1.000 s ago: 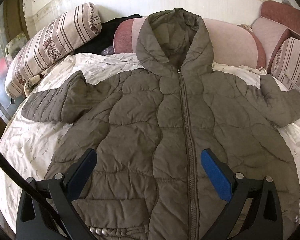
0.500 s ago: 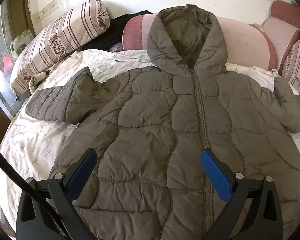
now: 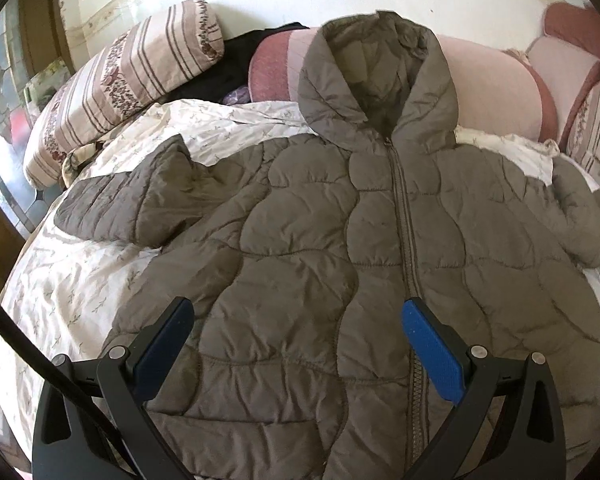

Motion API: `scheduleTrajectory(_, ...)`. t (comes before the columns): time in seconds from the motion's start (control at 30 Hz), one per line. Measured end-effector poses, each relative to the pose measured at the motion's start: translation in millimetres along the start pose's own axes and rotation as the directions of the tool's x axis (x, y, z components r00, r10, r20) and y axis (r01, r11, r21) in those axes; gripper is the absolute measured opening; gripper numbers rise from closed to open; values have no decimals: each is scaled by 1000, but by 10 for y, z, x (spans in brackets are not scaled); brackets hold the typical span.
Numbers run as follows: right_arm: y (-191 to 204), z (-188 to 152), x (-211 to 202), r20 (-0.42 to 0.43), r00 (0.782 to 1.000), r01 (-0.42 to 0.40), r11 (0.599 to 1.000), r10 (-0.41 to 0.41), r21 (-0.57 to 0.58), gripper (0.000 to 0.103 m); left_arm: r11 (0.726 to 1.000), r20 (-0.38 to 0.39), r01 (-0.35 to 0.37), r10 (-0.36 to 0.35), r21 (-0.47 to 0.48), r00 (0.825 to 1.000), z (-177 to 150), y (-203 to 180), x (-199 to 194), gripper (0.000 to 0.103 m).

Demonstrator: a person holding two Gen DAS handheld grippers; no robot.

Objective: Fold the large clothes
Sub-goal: 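Reach the right tool to the sleeve cuff nearest it and grasp it, then fold the held sleeve across the jacket body with the right tool, then open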

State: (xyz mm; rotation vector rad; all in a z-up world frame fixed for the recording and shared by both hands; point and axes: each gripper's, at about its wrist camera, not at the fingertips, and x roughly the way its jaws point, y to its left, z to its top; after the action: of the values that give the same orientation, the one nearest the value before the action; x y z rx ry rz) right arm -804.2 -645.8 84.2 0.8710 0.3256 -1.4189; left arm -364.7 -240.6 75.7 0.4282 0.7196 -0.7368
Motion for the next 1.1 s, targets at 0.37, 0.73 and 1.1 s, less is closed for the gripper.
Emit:
scheduleTrajectory(0.37,1657,-200,-1787,69,907,-393,895,415,-212,15,991,78,-68,78,-116,994,60,540,-252,103)
scheduleTrajectory(0.73,3461,-1977,-2236,-254,744,-665,653,617,-361,15,952,42,-126,143,-280,989,65,1339,-220,103)
scheduleTrajectory(1.1,4060,-3508,-1091,-558,693,-691,643,457,-331,28,922,-9,-133,139,-363,990,108,1558,-27,103)
